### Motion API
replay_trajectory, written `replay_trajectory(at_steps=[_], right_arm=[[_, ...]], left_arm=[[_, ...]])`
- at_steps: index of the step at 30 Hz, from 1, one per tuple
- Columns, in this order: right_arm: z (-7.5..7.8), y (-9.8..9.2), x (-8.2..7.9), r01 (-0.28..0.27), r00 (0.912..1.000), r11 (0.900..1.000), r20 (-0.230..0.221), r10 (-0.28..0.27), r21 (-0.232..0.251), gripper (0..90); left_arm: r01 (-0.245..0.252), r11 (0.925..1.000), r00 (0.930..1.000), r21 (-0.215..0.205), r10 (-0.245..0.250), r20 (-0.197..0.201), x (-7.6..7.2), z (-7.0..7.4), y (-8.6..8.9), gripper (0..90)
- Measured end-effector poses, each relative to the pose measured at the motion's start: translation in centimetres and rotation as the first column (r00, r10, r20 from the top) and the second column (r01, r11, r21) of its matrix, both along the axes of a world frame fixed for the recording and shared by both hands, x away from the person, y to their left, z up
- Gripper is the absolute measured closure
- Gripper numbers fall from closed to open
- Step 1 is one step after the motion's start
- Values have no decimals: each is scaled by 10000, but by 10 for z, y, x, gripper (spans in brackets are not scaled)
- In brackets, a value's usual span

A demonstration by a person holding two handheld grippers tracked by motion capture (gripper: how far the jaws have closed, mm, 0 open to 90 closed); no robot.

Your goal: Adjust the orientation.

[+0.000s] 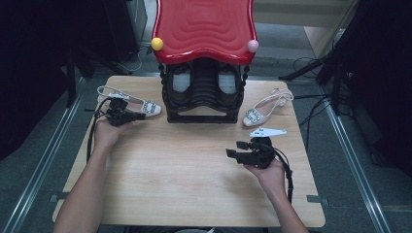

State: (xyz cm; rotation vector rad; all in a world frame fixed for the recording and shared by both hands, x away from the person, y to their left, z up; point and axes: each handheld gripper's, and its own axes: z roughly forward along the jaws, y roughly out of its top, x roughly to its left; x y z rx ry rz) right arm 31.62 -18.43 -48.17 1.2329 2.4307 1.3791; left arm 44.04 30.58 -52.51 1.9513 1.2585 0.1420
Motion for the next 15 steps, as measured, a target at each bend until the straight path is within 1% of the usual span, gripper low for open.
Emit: replay_trajectory(at_steps=[4,5,7,10,11,15], right_arm=[[0,-2,-1,66,10000,10000,-3,-66,17,416],[0,-3,-2,97,9999,10000,-30,-97,13,416],[-1,-4,-3,159,9999,9999,-48,-159,-12,416],[-1,-5,-3,175,9998,9998,-27,-175,-13,416],[-1,-6,-5,253,9997,9997,-73,-253,-28,416],[-2,-9,-6,359,9993,9993,-93,-360,-50,416]], left_arm=[[-126,9999,9999,-73,127,24,2,-3,1,899],[-50,10000,9999,-81,49,-134,5,-2,0,899],[-7,9997,10000,225,7,19,9,-1,-7,900],[21,9996,10000,283,-23,73,12,-1,-12,900],[-29,9997,9999,246,27,119,15,-2,-16,900],[-96,9995,9998,308,90,174,20,-2,-21,900]])
